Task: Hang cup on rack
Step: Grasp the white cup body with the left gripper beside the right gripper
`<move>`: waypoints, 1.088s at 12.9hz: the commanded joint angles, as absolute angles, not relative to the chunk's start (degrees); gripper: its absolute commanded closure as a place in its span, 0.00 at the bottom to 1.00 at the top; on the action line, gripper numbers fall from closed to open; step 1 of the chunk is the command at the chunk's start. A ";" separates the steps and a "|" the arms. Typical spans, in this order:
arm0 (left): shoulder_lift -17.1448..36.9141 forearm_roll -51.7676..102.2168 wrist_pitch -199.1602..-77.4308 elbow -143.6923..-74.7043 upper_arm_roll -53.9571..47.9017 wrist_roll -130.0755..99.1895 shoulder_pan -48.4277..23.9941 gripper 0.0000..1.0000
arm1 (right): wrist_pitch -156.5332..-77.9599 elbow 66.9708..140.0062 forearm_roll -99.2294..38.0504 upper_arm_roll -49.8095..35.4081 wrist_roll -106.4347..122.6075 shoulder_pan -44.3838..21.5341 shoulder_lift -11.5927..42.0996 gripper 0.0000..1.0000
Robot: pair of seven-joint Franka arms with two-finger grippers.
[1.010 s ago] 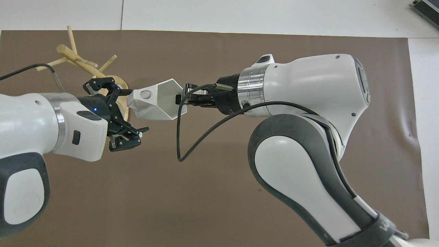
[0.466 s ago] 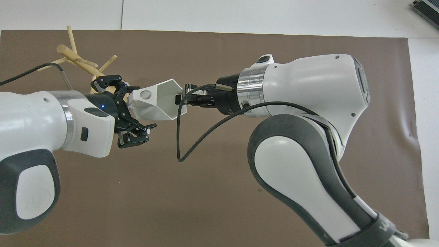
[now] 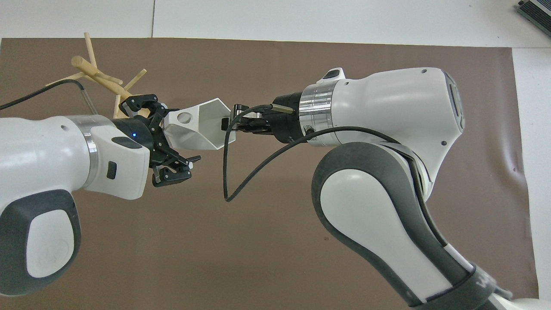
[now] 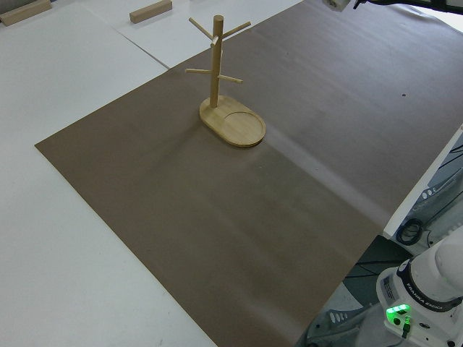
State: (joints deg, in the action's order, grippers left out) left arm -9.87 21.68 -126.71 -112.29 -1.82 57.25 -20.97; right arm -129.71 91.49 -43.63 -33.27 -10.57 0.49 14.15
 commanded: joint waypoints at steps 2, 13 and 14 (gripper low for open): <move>-9.58 22.15 -128.41 -112.76 -1.49 56.87 -23.03 0.00 | -130.96 91.58 -44.47 -34.01 -11.34 0.70 14.15 1.00; -7.29 21.71 -128.07 -112.76 -1.32 59.23 -20.40 0.00 | -130.96 91.58 -44.47 -34.01 -11.34 0.70 14.15 1.00; -7.38 22.06 -127.71 -112.76 -1.32 59.24 -20.13 0.00 | -130.96 91.58 -44.47 -34.01 -11.42 0.70 14.15 1.00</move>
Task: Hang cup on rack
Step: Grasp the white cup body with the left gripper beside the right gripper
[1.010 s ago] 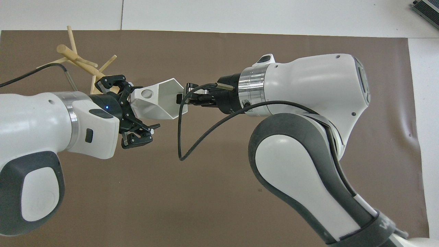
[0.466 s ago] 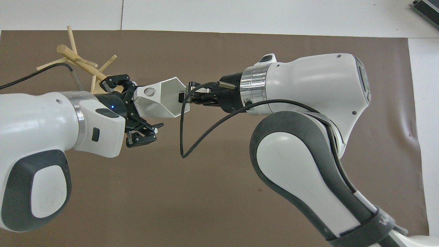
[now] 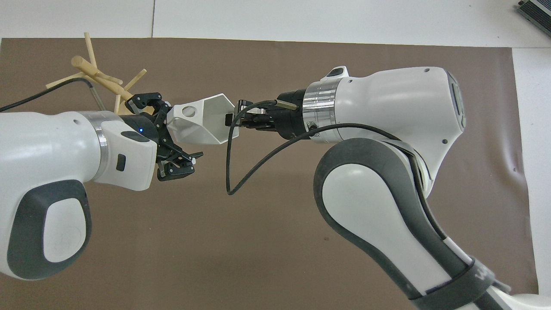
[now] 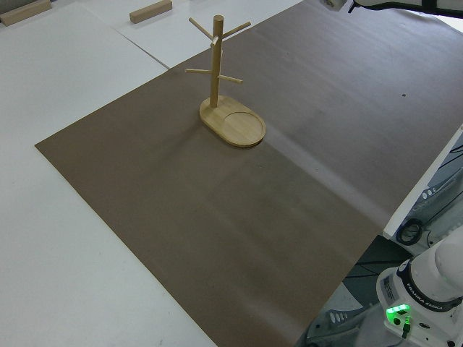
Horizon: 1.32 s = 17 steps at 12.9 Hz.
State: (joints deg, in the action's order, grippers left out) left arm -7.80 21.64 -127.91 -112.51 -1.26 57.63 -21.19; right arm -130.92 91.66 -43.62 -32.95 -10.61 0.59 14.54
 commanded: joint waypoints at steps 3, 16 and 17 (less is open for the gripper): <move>-7.56 22.24 -128.14 -113.20 -1.23 58.98 -20.04 0.00 | -130.96 91.58 -44.47 -34.01 -11.43 0.70 14.15 1.00; -5.98 33.21 -129.54 -112.94 -0.62 80.56 -17.23 0.00 | -130.96 91.58 -44.47 -34.01 -11.34 0.70 14.15 1.00; -5.89 33.74 -131.20 -113.20 -0.70 83.81 -17.75 0.00 | -130.96 91.50 -44.47 -34.01 -11.42 0.70 14.15 1.00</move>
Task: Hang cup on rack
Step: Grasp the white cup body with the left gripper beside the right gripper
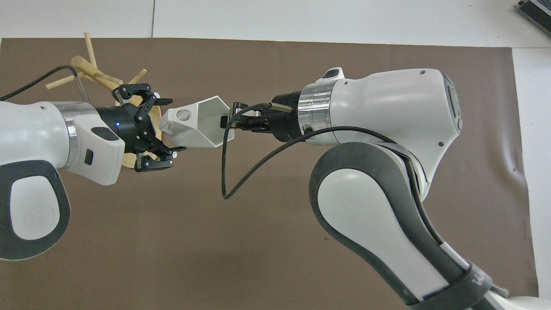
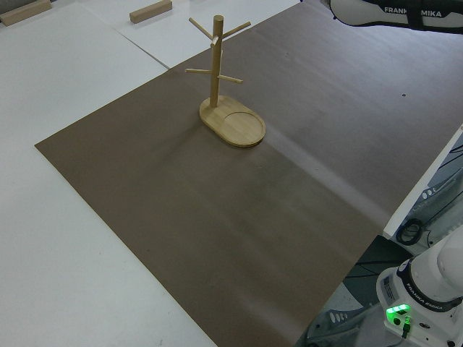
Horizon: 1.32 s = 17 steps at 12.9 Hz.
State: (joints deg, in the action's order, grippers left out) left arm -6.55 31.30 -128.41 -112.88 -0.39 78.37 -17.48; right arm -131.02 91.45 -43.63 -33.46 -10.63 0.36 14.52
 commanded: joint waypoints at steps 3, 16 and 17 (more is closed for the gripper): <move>-5.71 33.75 -131.84 -112.68 -1.23 84.64 -18.36 0.00 | -130.96 91.58 -44.39 -34.01 -11.42 0.70 14.15 1.00; -6.33 37.70 -128.15 -112.68 -1.23 86.84 -18.72 0.00 | -130.96 91.49 -44.38 -34.01 -11.43 0.70 14.15 1.00; -6.33 39.18 -127.54 -112.76 -1.14 86.92 -18.20 0.00 | -130.96 91.58 -44.38 -34.01 -11.43 0.70 14.15 1.00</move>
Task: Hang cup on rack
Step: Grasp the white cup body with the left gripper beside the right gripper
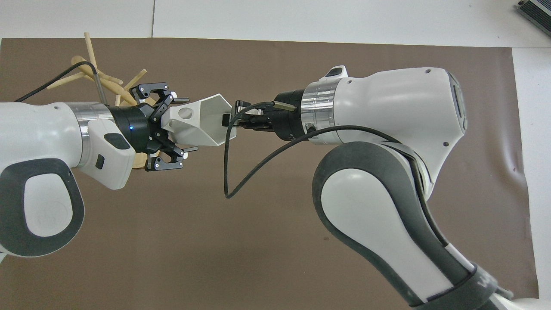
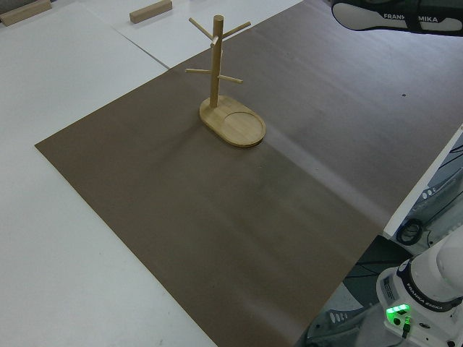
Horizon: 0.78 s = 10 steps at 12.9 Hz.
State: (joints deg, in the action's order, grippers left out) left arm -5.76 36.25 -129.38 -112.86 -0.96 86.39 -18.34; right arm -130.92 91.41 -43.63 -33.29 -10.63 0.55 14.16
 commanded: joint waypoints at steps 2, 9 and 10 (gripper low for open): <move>-6.50 40.25 -125.96 -112.85 -1.23 87.80 -16.79 0.00 | -130.96 91.58 -44.38 -34.01 -11.34 0.70 14.15 1.00; -7.82 44.82 -122.43 -114.43 -1.14 92.28 -13.27 0.00 | -130.87 91.50 -44.38 -34.01 -11.43 0.79 14.24 1.00; -8.08 45.52 -122.78 -114.87 -1.14 92.29 -13.27 0.00 | -130.87 91.49 -44.38 -34.01 -11.43 0.79 14.24 1.00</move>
